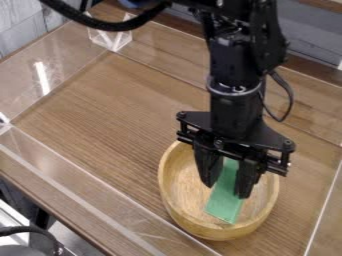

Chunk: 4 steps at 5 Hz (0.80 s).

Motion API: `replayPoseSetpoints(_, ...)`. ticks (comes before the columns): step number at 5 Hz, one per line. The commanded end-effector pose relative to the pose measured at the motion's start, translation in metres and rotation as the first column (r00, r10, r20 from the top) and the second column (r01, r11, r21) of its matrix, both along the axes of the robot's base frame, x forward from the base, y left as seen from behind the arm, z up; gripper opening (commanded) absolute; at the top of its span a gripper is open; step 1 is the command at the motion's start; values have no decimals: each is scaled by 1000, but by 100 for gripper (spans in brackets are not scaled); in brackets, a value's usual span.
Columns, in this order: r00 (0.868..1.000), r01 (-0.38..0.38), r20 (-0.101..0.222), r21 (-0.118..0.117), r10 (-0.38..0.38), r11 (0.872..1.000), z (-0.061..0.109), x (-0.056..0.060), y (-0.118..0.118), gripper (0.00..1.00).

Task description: Put the green block in the brown bowl

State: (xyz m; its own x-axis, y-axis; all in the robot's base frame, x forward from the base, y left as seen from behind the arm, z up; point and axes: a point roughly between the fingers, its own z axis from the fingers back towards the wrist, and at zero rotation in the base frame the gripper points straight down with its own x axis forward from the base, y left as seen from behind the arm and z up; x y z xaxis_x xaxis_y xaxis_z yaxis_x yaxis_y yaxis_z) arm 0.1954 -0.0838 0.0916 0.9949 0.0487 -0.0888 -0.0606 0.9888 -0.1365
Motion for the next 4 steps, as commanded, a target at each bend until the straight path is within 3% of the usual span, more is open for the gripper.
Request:
replayPoseSetpoints(1,1000,-9,25,-12,9,1000,6,4,2,0)
replayPoseSetpoints(2,1000,-10,22,-14,10,1000,6,4,4,100)
replayPoseSetpoints(4,1000,-10,15,-20,10,1000,8,6,10,100)
